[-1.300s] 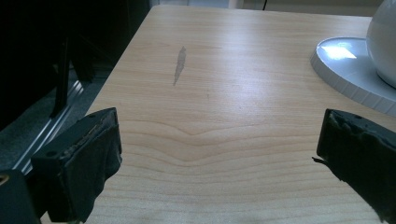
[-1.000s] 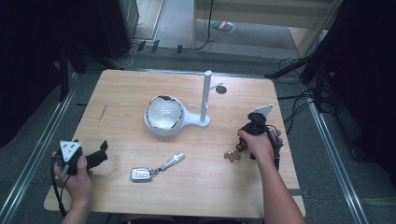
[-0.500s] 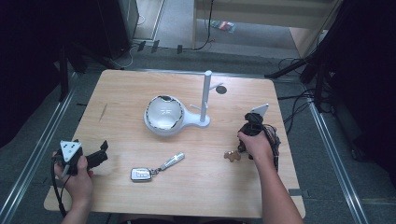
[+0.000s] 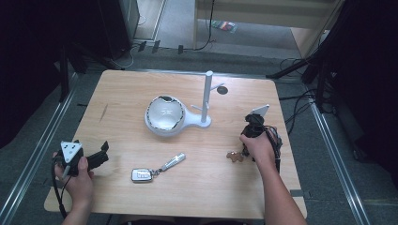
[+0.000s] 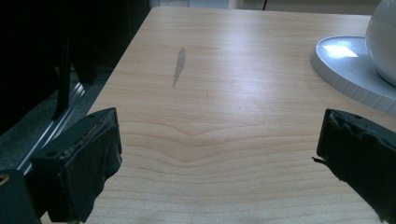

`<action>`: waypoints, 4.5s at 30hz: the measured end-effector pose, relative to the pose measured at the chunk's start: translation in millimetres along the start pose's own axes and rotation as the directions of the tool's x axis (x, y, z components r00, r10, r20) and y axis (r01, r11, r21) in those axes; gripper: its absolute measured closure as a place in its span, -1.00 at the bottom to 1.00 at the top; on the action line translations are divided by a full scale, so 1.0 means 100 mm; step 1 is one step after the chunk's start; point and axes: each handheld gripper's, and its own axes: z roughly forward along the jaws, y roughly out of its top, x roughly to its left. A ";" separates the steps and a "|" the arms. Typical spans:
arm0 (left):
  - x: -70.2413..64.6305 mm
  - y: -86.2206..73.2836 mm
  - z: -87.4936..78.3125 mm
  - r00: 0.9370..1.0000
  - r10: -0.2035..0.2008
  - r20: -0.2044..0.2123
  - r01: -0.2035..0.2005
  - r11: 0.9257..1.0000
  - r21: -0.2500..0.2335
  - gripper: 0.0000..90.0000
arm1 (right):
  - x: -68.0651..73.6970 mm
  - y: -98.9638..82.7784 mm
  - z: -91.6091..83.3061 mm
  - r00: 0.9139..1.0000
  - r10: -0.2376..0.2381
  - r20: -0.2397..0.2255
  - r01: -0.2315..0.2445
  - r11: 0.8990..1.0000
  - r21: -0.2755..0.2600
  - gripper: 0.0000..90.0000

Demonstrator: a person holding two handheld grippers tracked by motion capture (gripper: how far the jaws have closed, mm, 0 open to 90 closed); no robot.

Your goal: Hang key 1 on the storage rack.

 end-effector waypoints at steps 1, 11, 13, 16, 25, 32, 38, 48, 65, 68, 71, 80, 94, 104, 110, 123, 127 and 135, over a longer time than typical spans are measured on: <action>0.00 0.00 0.00 1.000 0.000 0.001 0.000 1.000 0.000 -1.00 | 0.00 -0.01 0.00 1.000 0.000 -0.001 0.000 1.000 -0.004 0.59; 0.01 0.00 0.00 1.000 -0.005 0.002 0.005 1.000 0.001 -1.00 | 0.04 -0.10 -0.09 0.998 -0.060 -0.019 0.058 0.994 -0.095 0.60; 0.01 0.00 0.00 1.000 -0.004 0.001 0.004 1.000 0.001 -1.00 | 0.05 -0.12 -0.15 0.997 -0.065 -0.032 0.061 0.991 -0.121 0.60; 0.01 0.00 0.00 1.000 -0.005 0.000 0.005 1.000 0.001 -1.00 | 0.05 -0.15 -0.27 0.996 -0.066 -0.053 0.056 0.984 -0.172 0.61; 0.01 0.00 0.00 1.000 -0.006 0.001 0.006 1.000 -0.001 -1.00 | 0.07 -0.25 -0.58 0.991 -0.105 -0.078 0.077 0.949 -0.307 0.61; 0.00 0.00 0.00 1.000 -0.003 0.000 0.003 1.000 -0.001 -1.00 | 0.09 -0.32 -0.82 0.985 -0.136 -0.109 0.080 0.910 -0.407 0.61; 0.00 0.00 0.00 1.000 -0.005 0.001 0.005 1.000 -0.001 -1.00 | 0.13 -0.35 -1.01 0.977 -0.163 -0.139 0.074 0.865 -0.496 0.61; 0.00 0.00 0.00 1.000 -0.002 0.005 0.002 1.000 -0.001 -1.00 | 0.25 -0.36 -1.23 0.947 -0.242 -0.209 0.068 0.791 -0.608 0.60; 0.01 0.00 0.00 1.000 -0.003 0.008 0.003 1.000 0.000 -1.00 | 0.42 -0.33 -1.32 0.904 -0.340 -0.261 0.061 0.706 -0.706 0.59; 0.01 0.00 0.00 1.000 -0.003 0.008 0.003 1.000 0.000 -1.00 | 0.41 -0.31 -1.31 0.900 -0.339 -0.274 0.051 0.706 -0.707 0.59; 0.01 0.00 0.00 1.000 -0.003 0.009 0.003 1.000 0.001 -1.00 | 0.39 -0.28 -1.31 0.892 -0.340 -0.300 0.032 0.708 -0.706 0.59; 0.01 0.00 0.00 1.000 -0.004 0.011 0.004 1.000 0.000 -1.00 | 0.44 -0.21 -1.23 0.868 -0.371 -0.330 0.037 0.712 -0.701 0.58; 0.01 0.00 0.00 1.000 -0.004 0.013 0.004 1.000 0.000 -1.00 | 0.51 -0.07 -1.12 0.851 -0.367 -0.376 0.020 0.737 -0.675 0.57; 0.00 0.00 0.00 1.000 -0.001 0.010 0.001 1.000 -0.001 -1.00 | 0.59 -0.06 -1.06 0.840 -0.395 -0.371 0.057 0.744 -0.666 0.56; 0.01 0.00 0.00 1.000 -0.005 0.013 0.005 1.000 -0.001 -1.00 | 0.64 -0.07 -1.01 0.833 -0.414 -0.368 0.082 0.749 -0.657 0.56; 0.00 0.00 0.00 1.000 0.000 0.010 0.000 1.000 0.000 -1.00 | 0.70 -0.09 -0.88 0.824 -0.431 -0.367 0.110 0.757 -0.644 0.30; 0.00 0.00 0.00 1.000 0.006 0.006 -0.006 1.000 0.000 -1.00 | 0.66 -0.12 -0.90 0.842 -0.420 -0.338 0.116 0.754 -0.647 0.22; 0.00 0.00 0.00 1.000 0.009 0.006 -0.009 1.000 0.000 -1.00 | 0.58 -0.26 -0.93 0.883 -0.369 -0.291 0.120 0.776 -0.619 -0.03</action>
